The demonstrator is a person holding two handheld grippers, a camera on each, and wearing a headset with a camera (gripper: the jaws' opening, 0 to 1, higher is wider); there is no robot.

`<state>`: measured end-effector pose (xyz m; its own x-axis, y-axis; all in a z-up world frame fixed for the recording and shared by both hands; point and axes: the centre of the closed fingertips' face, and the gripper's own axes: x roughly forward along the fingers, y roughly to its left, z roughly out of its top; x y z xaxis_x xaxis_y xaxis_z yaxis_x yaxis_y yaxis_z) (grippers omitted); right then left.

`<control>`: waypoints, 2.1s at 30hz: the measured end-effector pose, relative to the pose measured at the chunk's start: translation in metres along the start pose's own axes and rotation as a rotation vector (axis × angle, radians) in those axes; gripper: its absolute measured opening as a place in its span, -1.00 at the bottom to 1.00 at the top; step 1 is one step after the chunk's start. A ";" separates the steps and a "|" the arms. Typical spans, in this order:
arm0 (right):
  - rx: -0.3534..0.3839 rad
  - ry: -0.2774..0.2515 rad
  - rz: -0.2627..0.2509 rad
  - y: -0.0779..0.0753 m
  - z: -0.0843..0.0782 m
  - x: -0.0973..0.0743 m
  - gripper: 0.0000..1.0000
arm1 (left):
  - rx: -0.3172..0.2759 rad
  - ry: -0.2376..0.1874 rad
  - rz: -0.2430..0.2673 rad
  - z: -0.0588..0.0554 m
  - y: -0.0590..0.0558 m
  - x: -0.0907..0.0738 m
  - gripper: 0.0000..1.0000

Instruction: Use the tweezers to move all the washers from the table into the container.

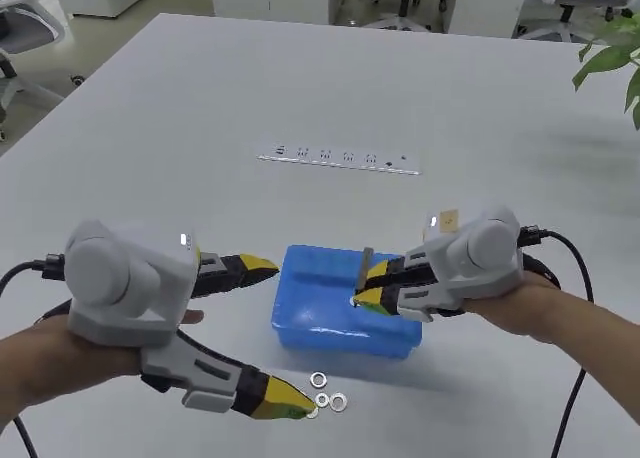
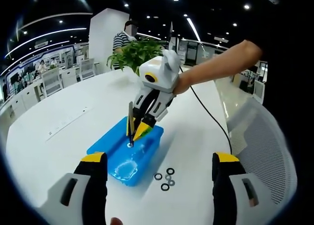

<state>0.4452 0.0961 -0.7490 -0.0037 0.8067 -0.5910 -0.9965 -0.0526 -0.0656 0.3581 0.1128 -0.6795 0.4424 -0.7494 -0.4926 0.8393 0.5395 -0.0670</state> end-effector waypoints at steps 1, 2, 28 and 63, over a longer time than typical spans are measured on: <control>0.000 0.000 0.003 0.000 0.000 0.001 -0.80 | 0.001 -0.001 0.001 0.001 0.001 0.000 0.86; 0.000 0.001 0.007 0.001 -0.001 0.002 -0.80 | 0.002 -0.002 0.005 0.002 0.003 0.001 0.85; -0.015 0.026 0.044 0.004 -0.016 0.014 -0.80 | 0.102 -0.006 -0.020 0.021 0.042 0.042 -0.04; -0.028 0.028 0.052 0.003 -0.016 0.014 -0.78 | 0.225 -0.001 -0.074 0.027 0.053 0.078 -0.85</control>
<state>0.4435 0.0982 -0.7704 -0.0530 0.7858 -0.6162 -0.9922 -0.1111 -0.0563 0.4456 0.0718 -0.6978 0.3776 -0.7842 -0.4924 0.9186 0.3841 0.0927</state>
